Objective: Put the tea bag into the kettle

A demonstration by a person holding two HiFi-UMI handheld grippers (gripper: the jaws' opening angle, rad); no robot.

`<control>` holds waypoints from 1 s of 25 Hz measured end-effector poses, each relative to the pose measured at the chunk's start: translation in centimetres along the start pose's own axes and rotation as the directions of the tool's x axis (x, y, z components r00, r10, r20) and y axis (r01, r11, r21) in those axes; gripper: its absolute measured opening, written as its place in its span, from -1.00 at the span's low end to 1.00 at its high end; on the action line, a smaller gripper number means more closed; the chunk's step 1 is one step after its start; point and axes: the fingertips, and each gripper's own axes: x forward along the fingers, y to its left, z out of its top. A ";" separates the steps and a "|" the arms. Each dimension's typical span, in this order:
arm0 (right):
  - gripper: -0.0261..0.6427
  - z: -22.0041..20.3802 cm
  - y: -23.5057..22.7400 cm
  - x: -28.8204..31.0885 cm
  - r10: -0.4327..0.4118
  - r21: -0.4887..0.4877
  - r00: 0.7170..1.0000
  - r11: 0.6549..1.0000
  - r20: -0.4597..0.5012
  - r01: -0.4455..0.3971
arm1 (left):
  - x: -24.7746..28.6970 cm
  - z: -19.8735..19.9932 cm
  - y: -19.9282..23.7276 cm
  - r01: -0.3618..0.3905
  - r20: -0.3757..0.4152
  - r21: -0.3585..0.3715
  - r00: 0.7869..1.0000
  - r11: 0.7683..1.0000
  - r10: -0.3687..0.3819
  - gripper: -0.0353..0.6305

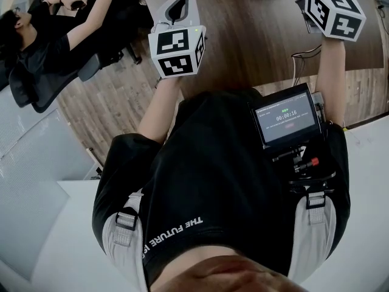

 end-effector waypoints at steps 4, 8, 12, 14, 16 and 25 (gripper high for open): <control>-0.90 2.5 -2.0 -0.2 -0.036 -0.012 0.999 0.999 0.036 0.036 | 0.0 0.3 -0.3 0.000 0.001 0.000 1.000 1.000 0.000 -0.88; -0.90 3.2 -2.9 0.0 -0.052 -0.009 0.998 0.999 0.047 0.053 | -0.1 0.4 -0.2 -0.007 0.003 -0.002 1.000 1.000 0.007 -0.88; -0.90 1.6 -3.1 0.8 -0.055 -0.003 0.998 0.998 0.014 0.055 | -0.3 0.2 0.0 -0.018 -0.001 -0.005 1.000 1.000 0.018 -0.88; -0.90 0.6 -3.2 1.0 -0.059 -0.003 0.998 0.998 -0.005 0.059 | -0.4 0.0 -0.1 -0.021 -0.004 -0.007 1.000 1.000 0.021 -0.88; -0.90 -0.2 -3.1 1.2 -0.058 0.004 0.998 0.998 -0.016 0.058 | -0.5 -0.1 -0.1 -0.022 -0.007 -0.009 1.000 1.000 0.022 -0.88; -0.90 -2.6 -3.0 1.9 -0.059 0.007 0.996 0.998 -0.069 0.060 | -1.0 0.0 0.2 -0.029 -0.022 -0.011 0.999 1.000 0.029 -0.88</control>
